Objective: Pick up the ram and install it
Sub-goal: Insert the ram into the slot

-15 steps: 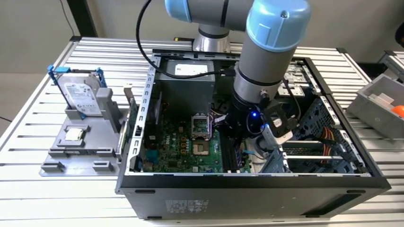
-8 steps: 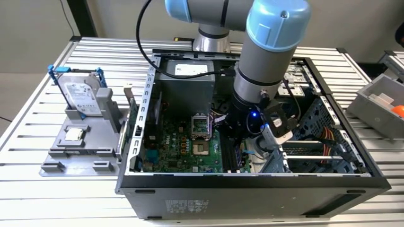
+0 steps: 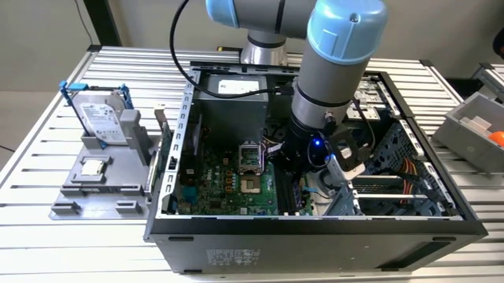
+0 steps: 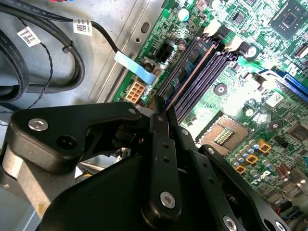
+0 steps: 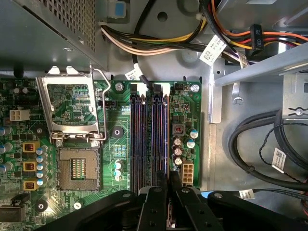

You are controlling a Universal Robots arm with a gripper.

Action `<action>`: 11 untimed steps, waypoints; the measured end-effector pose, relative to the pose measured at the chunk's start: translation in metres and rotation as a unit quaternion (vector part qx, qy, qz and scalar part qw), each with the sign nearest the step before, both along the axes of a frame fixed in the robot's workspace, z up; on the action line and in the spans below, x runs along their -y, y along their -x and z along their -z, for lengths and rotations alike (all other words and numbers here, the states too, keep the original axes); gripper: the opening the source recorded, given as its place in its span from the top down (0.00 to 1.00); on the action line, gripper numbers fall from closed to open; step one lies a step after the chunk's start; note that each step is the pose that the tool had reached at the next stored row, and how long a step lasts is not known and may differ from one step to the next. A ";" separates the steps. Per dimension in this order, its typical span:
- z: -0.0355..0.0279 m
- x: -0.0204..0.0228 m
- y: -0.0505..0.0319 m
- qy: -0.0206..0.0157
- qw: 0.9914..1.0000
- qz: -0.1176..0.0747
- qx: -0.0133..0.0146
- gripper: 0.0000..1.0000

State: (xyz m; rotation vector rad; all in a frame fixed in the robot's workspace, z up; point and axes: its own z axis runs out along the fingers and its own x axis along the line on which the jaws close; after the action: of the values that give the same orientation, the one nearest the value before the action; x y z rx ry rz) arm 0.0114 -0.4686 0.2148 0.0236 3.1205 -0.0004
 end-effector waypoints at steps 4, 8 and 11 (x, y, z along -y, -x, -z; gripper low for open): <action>0.0003 0.0000 0.0010 0.000 1.000 0.001 0.000 1.00; 0.0061 0.0000 0.0011 0.000 1.000 0.001 0.000 1.00; 0.0060 0.0000 0.0011 0.000 1.000 0.001 0.000 1.00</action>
State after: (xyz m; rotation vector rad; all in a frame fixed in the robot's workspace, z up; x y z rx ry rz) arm 0.0104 -0.4686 0.2088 0.0272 3.1201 -0.0004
